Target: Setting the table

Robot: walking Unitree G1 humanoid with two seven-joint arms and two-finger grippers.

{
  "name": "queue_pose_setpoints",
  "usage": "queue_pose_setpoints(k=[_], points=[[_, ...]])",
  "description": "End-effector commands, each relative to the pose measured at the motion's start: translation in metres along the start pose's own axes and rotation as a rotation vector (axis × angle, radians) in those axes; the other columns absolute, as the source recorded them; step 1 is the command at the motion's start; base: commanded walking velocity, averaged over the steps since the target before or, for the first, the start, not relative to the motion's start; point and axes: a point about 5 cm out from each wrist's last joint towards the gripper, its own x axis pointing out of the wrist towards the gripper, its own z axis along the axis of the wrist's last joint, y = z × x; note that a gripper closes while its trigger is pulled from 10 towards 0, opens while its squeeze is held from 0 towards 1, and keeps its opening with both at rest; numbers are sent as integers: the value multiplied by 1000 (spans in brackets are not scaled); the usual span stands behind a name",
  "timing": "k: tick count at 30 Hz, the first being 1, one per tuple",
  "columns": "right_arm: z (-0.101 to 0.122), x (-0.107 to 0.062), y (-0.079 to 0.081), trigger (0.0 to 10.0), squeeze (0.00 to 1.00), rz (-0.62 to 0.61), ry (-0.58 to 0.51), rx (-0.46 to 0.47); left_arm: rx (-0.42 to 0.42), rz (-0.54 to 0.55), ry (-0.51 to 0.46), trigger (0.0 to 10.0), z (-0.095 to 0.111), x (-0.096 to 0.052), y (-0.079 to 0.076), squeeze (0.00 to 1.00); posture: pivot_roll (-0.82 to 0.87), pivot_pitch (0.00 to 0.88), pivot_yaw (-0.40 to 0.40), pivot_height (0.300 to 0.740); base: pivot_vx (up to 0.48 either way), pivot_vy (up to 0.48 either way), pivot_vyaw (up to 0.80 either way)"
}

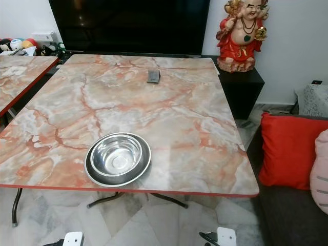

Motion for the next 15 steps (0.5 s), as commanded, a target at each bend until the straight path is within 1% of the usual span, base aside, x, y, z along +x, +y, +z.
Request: queue_pose_setpoints(k=[1,9,10,11,15], points=[[-2,0,-2,10000,0,-9,11,-5,-9,7,12,10000,-2,0,2,0,-4,48,-16,740,0,0,0],[-2,0,-2,10000,0,-9,11,-5,-9,7,12,10000,-2,0,2,0,-4,48,-16,740,0,0,0],[-2,0,-2,10000,0,-8,12,-8,-9,6,12,10000,-2,0,2,0,0,0,0,740,0,0,0],[-3,0,-1,10000,0,5,15,3,-13,8,9,10000,-1,0,3,0,10,54,-22,740,0,0,0],[-5,-1,1,10000,0,25,20,21,-17,10,5,10000,-1,0,4,0,11,53,-22,740,0,0,0]])
